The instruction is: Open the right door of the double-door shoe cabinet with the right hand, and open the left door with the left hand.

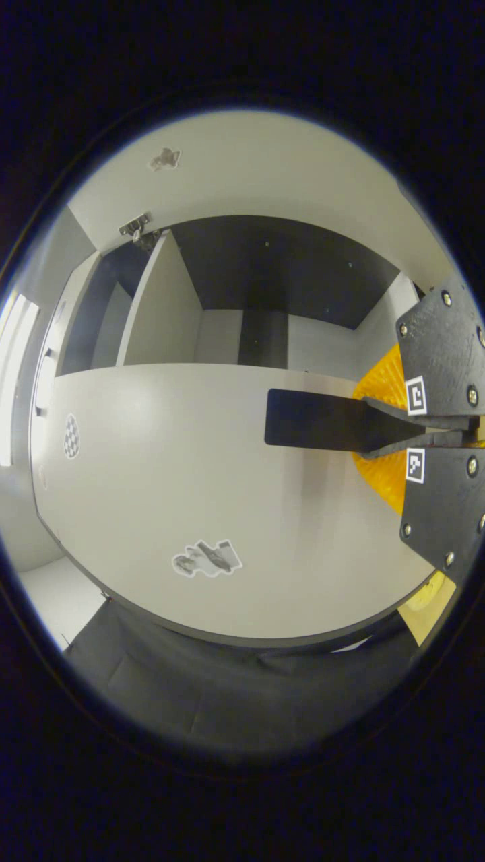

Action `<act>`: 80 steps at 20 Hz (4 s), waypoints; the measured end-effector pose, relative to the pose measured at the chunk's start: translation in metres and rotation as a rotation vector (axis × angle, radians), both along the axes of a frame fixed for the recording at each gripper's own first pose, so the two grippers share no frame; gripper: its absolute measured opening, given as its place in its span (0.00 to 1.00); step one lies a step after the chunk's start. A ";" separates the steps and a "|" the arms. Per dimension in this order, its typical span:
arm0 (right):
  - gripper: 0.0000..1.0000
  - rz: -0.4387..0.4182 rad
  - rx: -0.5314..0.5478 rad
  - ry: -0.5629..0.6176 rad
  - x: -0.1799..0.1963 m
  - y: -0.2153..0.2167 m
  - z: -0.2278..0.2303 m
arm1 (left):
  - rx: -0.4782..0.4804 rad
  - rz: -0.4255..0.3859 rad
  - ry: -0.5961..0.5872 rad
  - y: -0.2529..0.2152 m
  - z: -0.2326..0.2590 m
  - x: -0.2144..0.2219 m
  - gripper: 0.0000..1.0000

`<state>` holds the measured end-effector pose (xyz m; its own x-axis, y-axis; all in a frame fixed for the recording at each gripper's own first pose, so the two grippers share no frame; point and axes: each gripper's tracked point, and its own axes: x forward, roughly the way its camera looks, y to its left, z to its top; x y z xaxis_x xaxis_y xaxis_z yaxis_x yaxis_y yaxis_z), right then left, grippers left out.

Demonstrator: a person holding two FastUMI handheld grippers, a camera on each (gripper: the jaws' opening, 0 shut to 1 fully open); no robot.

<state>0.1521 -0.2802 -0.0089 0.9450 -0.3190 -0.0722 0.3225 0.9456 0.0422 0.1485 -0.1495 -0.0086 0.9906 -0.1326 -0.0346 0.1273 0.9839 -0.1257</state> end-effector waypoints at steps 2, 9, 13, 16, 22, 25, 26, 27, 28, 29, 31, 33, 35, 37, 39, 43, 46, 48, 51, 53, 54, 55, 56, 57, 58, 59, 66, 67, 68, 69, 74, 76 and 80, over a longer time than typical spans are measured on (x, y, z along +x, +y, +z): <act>0.98 -0.008 0.008 0.003 -0.012 0.001 -0.001 | 0.000 -0.007 0.003 0.000 0.000 -0.002 0.03; 0.92 -0.040 0.030 -0.011 -0.051 0.013 0.005 | -0.001 -0.052 0.005 0.003 0.002 -0.018 0.03; 0.92 -0.035 0.030 -0.005 -0.068 0.031 0.002 | -0.015 -0.084 0.008 0.003 0.004 -0.028 0.02; 0.92 -0.026 0.025 -0.007 -0.080 0.046 0.003 | -0.017 -0.100 0.008 0.007 0.004 -0.034 0.03; 0.92 -0.018 0.021 -0.005 -0.104 0.070 0.002 | -0.008 -0.117 0.009 0.014 0.005 -0.046 0.03; 0.92 -0.013 0.025 -0.005 -0.118 0.083 0.002 | -0.013 -0.120 0.002 0.021 0.004 -0.052 0.03; 0.92 -0.012 0.022 -0.007 -0.122 0.087 0.001 | -0.015 -0.120 -0.001 0.022 0.004 -0.053 0.03; 0.92 -0.012 0.016 -0.009 -0.126 0.089 0.002 | -0.016 -0.119 -0.004 0.024 0.004 -0.056 0.03; 0.92 -0.012 0.010 -0.012 -0.131 0.092 0.001 | -0.014 -0.117 -0.009 0.027 0.004 -0.058 0.03; 0.92 -0.013 0.005 -0.015 -0.135 0.095 0.001 | -0.011 -0.115 -0.014 0.030 0.004 -0.060 0.03; 0.92 -0.010 0.003 -0.021 -0.143 0.101 -0.001 | -0.010 -0.105 -0.022 0.035 0.004 -0.063 0.03; 0.92 -0.005 0.001 -0.025 -0.148 0.107 -0.006 | 0.004 -0.086 -0.028 0.039 0.006 -0.063 0.03; 0.98 0.005 -0.001 -0.023 -0.153 0.113 -0.009 | 0.000 -0.074 -0.037 0.044 0.007 -0.066 0.02; 0.98 0.017 -0.007 -0.018 -0.157 0.120 -0.012 | -0.009 -0.069 -0.047 0.050 0.007 -0.068 0.02; 0.98 0.019 -0.019 -0.015 -0.161 0.122 -0.014 | 0.004 -0.048 -0.048 0.057 0.005 -0.069 0.02; 0.98 0.013 -0.003 -0.022 -0.170 0.126 -0.016 | 0.028 -0.007 -0.051 0.075 0.005 -0.071 0.02; 0.98 0.017 0.020 -0.039 -0.172 0.128 -0.016 | 0.030 -0.010 -0.047 0.081 0.004 -0.073 0.02; 0.98 0.028 0.018 -0.035 -0.172 0.132 -0.017 | 0.018 -0.004 -0.045 0.087 0.003 -0.074 0.02; 0.98 0.039 0.001 -0.028 -0.177 0.135 -0.014 | 0.030 0.001 -0.054 0.099 0.004 -0.074 0.01; 0.92 0.052 -0.003 -0.030 -0.175 0.139 -0.009 | 0.047 -0.008 -0.055 0.108 0.001 -0.070 0.01; 0.98 0.057 -0.005 -0.033 -0.175 0.141 -0.007 | 0.043 -0.003 -0.036 0.114 -0.005 -0.069 0.02; 0.98 0.065 -0.009 -0.035 -0.175 0.143 -0.005 | 0.028 0.022 -0.005 0.122 -0.012 -0.068 0.02; 0.98 0.069 -0.017 -0.035 -0.175 0.143 -0.003 | 0.019 0.060 0.011 0.133 -0.013 -0.072 0.02; 0.92 0.064 -0.026 -0.038 -0.177 0.141 0.000 | 0.017 0.045 -0.003 0.135 -0.008 -0.068 0.01; 0.92 0.059 -0.032 -0.041 -0.178 0.138 0.003 | 0.014 0.020 0.007 0.132 -0.013 -0.066 0.02; 0.98 0.056 -0.034 -0.043 -0.179 0.136 0.005 | 0.025 0.001 0.009 0.127 -0.014 -0.069 0.01; 0.98 0.028 -0.017 -0.050 -0.185 0.130 0.007 | 0.082 0.020 -0.019 0.140 -0.009 -0.073 0.02; 0.98 0.027 -0.023 -0.047 -0.186 0.130 0.007 | 0.078 0.025 -0.029 0.141 -0.005 -0.075 0.02; 0.98 0.026 -0.048 -0.033 -0.186 0.131 0.004 | 0.069 0.028 -0.041 0.141 -0.002 -0.077 0.01; 0.98 0.034 -0.082 -0.014 -0.187 0.133 0.000 | 0.047 0.029 -0.058 0.141 0.003 -0.080 0.01; 0.98 0.088 -0.181 0.067 -0.197 0.150 -0.010 | -0.019 0.085 -0.146 0.145 0.030 -0.087 0.01; 0.94 0.135 -0.156 0.062 -0.196 0.167 -0.007 | -0.031 0.063 -0.164 0.136 0.035 -0.092 0.02; 0.94 0.227 -0.180 0.095 -0.206 0.206 -0.020 | 0.084 0.063 -0.206 0.133 0.040 -0.103 0.46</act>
<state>-0.0535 -0.0740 -0.0292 0.9853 -0.1160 -0.1254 0.0963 0.9835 -0.1533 0.0459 -0.0165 0.0318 0.9840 -0.0757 0.1610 0.0800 0.9966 -0.0207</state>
